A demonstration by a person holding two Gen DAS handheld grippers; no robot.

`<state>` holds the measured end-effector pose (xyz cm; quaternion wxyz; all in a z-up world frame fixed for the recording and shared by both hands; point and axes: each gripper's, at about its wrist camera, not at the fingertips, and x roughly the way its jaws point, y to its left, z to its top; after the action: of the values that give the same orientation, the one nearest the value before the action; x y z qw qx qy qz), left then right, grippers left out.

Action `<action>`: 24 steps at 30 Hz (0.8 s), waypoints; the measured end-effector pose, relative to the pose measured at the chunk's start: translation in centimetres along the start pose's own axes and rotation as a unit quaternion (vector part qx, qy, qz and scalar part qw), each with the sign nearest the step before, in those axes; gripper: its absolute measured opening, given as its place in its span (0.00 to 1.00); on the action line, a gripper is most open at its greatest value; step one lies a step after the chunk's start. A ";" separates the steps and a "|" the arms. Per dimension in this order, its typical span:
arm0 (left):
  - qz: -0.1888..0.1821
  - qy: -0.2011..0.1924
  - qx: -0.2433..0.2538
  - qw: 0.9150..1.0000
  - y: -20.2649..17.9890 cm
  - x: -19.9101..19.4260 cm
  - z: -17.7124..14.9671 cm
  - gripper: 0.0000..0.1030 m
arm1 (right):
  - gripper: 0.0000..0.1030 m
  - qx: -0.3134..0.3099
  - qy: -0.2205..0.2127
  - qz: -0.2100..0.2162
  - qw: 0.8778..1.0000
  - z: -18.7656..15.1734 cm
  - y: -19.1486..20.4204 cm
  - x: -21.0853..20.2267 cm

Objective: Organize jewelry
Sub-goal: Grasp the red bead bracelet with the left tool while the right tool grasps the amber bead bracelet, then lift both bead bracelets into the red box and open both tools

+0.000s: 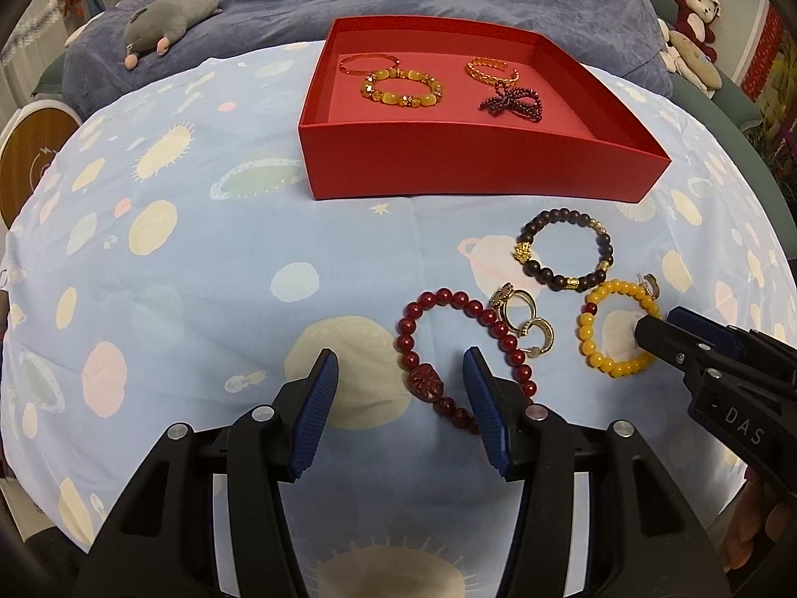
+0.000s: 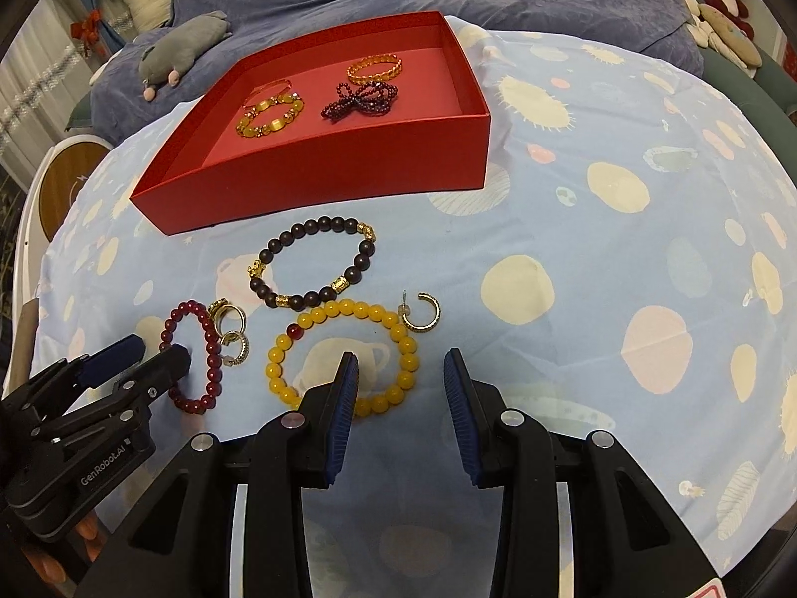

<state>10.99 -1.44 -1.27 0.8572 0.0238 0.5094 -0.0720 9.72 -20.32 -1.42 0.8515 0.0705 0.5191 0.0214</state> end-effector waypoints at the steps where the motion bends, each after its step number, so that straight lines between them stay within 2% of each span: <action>1: 0.004 -0.002 0.004 1.000 -0.1 0.0 -0.1 0.48 | 0.33 -0.003 -0.001 -0.003 1.000 -0.1 0.1 0.0; 5: 0.015 -0.010 0.013 1.000 -0.2 -0.1 -0.4 0.37 | 0.21 -0.013 -0.002 -0.016 1.000 -0.3 0.0 -0.1; 10: 0.008 -0.007 0.019 1.000 -0.1 -0.4 -0.5 0.13 | 0.08 0.000 0.003 -0.011 1.000 -0.6 -0.9 -0.4; 17: -0.013 0.009 0.006 1.000 0.4 -0.9 -0.8 0.12 | 0.07 0.008 0.007 -0.005 1.000 -1.6 -1.6 -1.4; 24: -0.043 0.008 -0.013 0.999 0.7 -3.1 -0.8 0.12 | 0.07 0.019 -0.008 0.009 1.000 -1.7 -2.2 -3.7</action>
<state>8.91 -0.31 1.05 0.8493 -0.0088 0.5178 -0.1025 6.45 -22.77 0.81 0.8541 0.0914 0.5116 0.0193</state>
